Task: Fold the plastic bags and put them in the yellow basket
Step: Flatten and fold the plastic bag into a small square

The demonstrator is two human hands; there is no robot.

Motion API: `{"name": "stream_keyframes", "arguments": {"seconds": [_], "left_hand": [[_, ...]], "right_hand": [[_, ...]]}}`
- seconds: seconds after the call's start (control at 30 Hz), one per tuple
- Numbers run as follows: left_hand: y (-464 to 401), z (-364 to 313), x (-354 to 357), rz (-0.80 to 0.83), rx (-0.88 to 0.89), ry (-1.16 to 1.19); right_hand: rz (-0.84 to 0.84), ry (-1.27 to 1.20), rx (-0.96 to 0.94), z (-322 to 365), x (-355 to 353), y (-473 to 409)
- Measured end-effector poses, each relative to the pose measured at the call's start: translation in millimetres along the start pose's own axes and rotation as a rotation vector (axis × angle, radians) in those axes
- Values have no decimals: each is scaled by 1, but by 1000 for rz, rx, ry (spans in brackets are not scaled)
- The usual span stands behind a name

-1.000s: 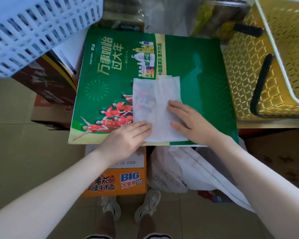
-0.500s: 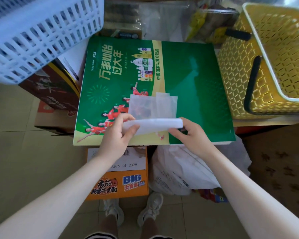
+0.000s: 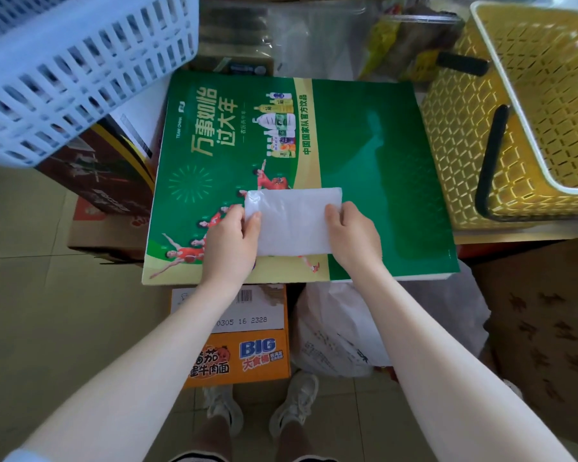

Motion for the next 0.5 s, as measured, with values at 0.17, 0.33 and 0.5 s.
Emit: {"name": "stream_keyframes", "arguments": {"seconds": [0.17, 0.33, 0.5], "left_hand": [[-3, 0, -1, -68, 43, -172], [-3, -5, 6, -181, 497, -472], [-15, 2, 17, 69, 850, -700]], "right_hand": [[-83, 246, 66, 5, 6, -7], [-84, 386, 18, 9, 9, -10], [-102, 537, -78, 9, 14, -15]]}}
Point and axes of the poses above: each hand's wrist, its own y-axis away from the middle knuckle, its own x-axis out of the palm, z = x × y, the point moved 2 cm from there along -y, towards the middle knuckle, and after that the axes turned 9 degrees about -x, right-handed, at the moved point
